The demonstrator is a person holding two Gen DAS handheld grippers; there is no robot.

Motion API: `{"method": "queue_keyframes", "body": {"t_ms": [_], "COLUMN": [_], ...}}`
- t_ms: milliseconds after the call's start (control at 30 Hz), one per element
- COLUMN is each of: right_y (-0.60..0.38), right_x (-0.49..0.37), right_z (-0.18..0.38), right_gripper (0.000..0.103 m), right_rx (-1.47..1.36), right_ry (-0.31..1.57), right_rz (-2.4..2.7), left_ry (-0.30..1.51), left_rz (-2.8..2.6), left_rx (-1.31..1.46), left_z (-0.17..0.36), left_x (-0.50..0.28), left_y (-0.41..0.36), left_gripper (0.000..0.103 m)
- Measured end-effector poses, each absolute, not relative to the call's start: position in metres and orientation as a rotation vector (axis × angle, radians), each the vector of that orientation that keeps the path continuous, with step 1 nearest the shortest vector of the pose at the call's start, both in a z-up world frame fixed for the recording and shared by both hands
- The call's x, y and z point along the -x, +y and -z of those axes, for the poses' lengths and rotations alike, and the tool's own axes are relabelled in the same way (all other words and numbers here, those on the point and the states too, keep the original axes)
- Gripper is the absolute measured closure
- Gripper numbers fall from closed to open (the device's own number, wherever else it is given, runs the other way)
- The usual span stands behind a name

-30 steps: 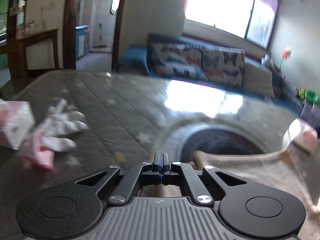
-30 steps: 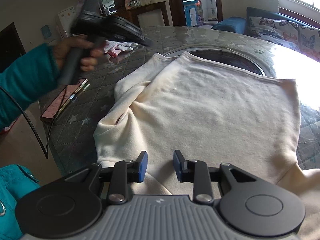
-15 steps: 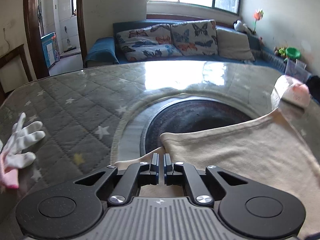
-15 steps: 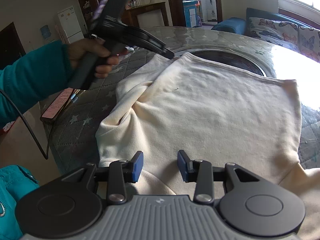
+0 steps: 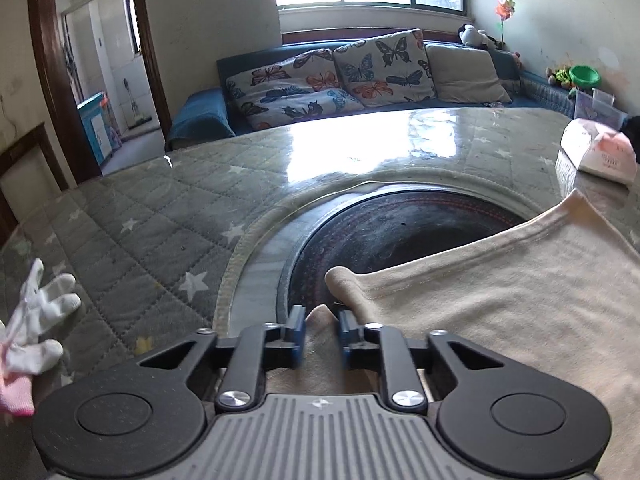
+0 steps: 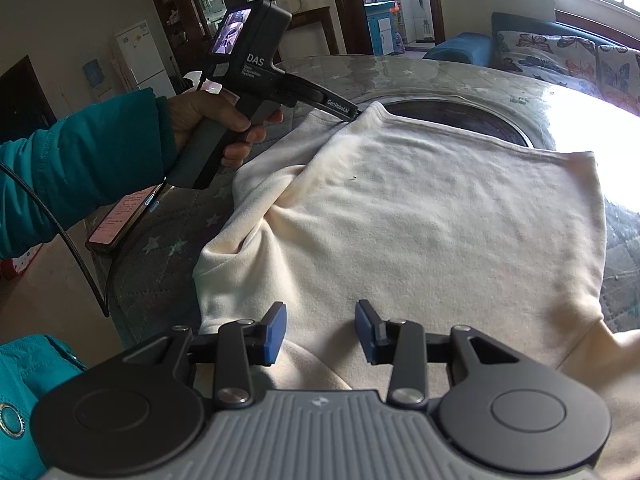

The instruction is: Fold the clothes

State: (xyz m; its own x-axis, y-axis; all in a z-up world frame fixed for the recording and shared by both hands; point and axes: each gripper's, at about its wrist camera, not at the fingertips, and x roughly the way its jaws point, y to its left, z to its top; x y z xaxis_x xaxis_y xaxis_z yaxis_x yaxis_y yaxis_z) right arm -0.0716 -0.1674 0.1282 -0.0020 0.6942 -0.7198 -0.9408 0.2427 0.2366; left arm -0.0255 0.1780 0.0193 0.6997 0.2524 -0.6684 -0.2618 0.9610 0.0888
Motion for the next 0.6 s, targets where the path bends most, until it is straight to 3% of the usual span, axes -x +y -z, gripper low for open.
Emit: {"method": "queue_keyframes", "body": {"t_ms": [167,400,600], "right_y": [-0.166,-0.165,-0.163], "right_x": [0.072,0.076,0.083], "right_z": [-0.128,-0.129,-0.143], "right_gripper": [0.065,0.065,0.064], "right_rx": [0.357,0.376,0.407], "right_ry": [0.858,0.847,0.801], "right_rz": [-1.321,-1.299,-1.287], "left_ry": [0.648,0.442,0.481], "left_rz": [-0.324,-0.368,-0.433], "left_rx": [0.099,0.269,0.257], "left_z": [-0.041,-0.093,-0.094], "left_x": [0.062,0.179,0.254], "left_y": [0.191,0.232,0.261], "left_gripper": [0.099,0.099,0.099]}}
